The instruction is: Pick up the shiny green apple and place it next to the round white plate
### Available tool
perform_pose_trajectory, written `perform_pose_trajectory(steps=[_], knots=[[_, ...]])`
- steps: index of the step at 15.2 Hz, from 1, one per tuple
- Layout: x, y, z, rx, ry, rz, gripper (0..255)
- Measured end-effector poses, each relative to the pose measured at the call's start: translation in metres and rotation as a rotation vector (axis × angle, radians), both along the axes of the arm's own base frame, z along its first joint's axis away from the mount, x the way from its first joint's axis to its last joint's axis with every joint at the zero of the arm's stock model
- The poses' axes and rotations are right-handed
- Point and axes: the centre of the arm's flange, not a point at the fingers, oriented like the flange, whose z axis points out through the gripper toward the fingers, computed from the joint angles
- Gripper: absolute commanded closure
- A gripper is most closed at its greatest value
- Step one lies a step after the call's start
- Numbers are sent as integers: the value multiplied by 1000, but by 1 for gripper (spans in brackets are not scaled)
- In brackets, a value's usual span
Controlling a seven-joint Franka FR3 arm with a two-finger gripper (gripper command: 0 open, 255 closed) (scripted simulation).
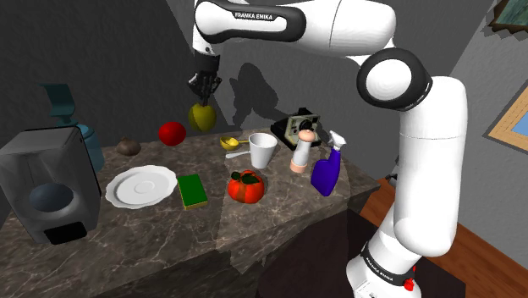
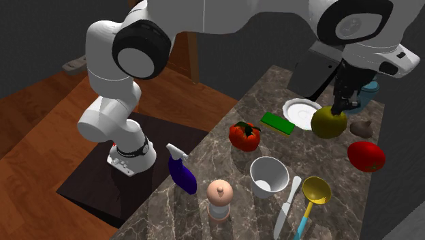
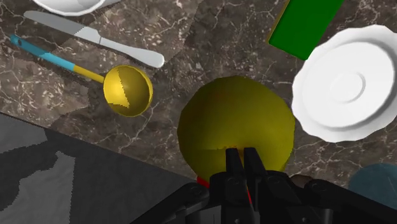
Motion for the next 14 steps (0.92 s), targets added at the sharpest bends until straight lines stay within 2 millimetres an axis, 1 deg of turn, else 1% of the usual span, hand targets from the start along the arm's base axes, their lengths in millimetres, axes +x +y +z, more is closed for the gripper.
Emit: perform_pose_trajectory(steps=[14], knots=[[0,0,-74,0,0,0,255]])
